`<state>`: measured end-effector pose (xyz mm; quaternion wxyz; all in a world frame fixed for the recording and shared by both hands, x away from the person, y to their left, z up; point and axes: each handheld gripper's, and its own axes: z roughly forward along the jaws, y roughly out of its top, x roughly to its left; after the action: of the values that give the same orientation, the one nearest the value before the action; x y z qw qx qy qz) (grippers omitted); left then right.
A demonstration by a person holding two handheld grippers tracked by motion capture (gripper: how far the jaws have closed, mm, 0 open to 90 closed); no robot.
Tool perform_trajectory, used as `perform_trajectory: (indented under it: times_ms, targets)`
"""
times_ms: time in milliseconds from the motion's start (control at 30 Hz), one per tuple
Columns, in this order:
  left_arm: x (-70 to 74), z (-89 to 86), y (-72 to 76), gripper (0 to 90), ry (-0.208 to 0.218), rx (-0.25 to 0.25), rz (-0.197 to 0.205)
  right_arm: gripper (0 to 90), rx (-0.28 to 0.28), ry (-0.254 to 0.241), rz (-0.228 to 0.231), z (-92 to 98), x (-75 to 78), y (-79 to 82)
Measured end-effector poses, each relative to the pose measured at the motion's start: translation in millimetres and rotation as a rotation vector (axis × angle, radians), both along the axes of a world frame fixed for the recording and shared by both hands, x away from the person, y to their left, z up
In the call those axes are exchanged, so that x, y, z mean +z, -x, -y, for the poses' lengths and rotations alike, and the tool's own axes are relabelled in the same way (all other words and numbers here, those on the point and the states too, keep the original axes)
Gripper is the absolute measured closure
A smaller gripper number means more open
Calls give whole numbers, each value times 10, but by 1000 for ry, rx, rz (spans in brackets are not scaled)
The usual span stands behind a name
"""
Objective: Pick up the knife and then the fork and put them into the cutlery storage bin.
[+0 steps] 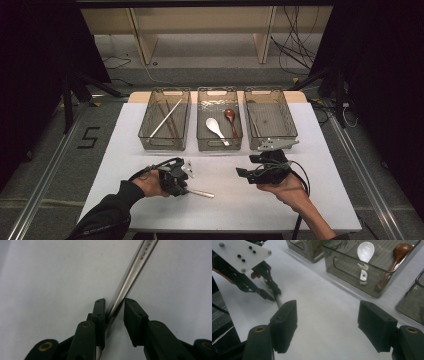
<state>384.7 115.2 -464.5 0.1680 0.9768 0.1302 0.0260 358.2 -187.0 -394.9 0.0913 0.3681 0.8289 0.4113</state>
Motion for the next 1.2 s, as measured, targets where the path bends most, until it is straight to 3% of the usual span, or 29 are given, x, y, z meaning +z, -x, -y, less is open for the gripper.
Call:
perform_trajectory:
  times_ms: [600,933,1200]
  targets:
    - [20,52,106,813,-61,-58,-16,331,-4,2,1,10,5,1]
    - [22,54,117,831,-63,-39,-15,333,-4,3,2,12,9,2]
    - [35,22,76,835,-32,22,-53,333,-2,1,3,10,11,5]
